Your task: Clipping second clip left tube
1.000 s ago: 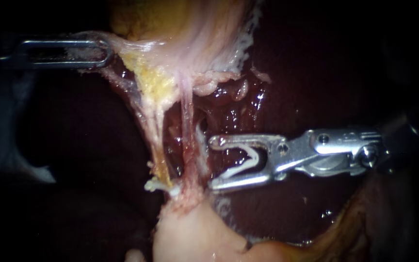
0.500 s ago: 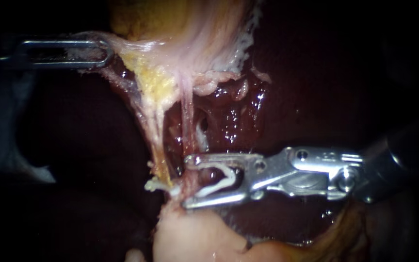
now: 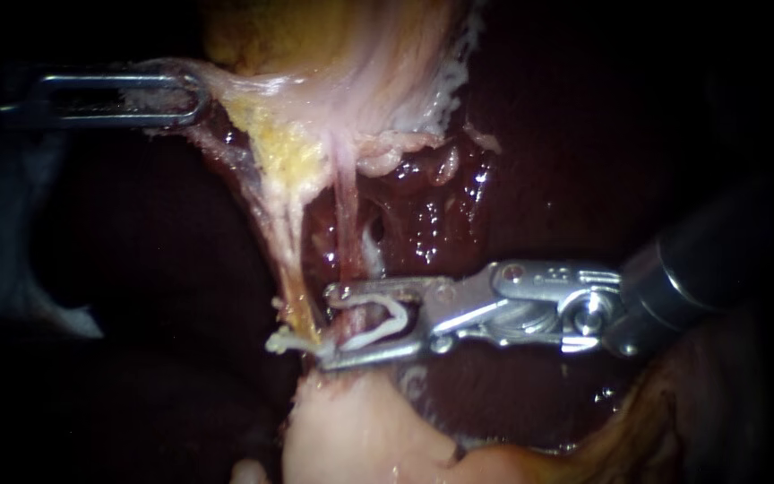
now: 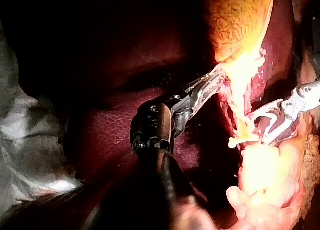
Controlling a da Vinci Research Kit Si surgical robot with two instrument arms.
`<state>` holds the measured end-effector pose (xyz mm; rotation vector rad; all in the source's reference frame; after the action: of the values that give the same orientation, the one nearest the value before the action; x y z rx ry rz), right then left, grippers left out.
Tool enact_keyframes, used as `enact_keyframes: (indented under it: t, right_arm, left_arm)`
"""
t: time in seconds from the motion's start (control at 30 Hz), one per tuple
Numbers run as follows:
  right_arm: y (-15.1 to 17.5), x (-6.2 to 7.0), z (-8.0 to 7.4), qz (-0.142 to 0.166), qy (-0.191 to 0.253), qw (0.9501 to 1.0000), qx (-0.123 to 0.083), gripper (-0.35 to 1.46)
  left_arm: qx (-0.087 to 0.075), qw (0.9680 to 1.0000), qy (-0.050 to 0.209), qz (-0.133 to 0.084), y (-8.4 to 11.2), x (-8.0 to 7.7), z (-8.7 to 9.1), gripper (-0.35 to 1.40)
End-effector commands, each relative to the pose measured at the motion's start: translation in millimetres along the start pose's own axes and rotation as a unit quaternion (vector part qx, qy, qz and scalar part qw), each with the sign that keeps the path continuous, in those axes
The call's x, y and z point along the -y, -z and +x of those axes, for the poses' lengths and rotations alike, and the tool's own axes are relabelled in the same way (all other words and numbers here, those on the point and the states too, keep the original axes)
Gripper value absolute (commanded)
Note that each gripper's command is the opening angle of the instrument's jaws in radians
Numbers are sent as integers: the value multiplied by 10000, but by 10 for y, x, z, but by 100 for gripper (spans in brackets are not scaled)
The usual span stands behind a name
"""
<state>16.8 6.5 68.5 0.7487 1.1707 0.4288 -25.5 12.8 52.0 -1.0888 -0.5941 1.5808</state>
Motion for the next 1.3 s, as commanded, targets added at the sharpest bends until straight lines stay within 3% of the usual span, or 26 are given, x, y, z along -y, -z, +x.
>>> enact_keyframes:
  t: [0.03, 0.5, 0.73, 1.03, 1.3]
  right_arm:
    - [0, -2, 0, -3, -7, 10000, -1, 49]
    - [-34, -17, -1, -9, -80, 10000, -7, 49]
    - [-49, -17, -6, 154, -72, 9998, 49, 49]
    - [-61, -15, -9, 384, -94, 9992, -46, 49]
    - [-83, -16, -14, 411, -74, 9991, -88, 49]
  left_arm:
    - [0, 10000, 0, 2, 0, 0, 0, -35]
    - [3, 10000, -3, -6, -2, 0, -1, -35]
    - [1, 10000, -4, -4, -3, 0, -2, -35]
    - [8, 10000, -3, -15, -3, -1, -2, -35]
    - [7, 10000, -3, -14, -3, -1, -2, -35]
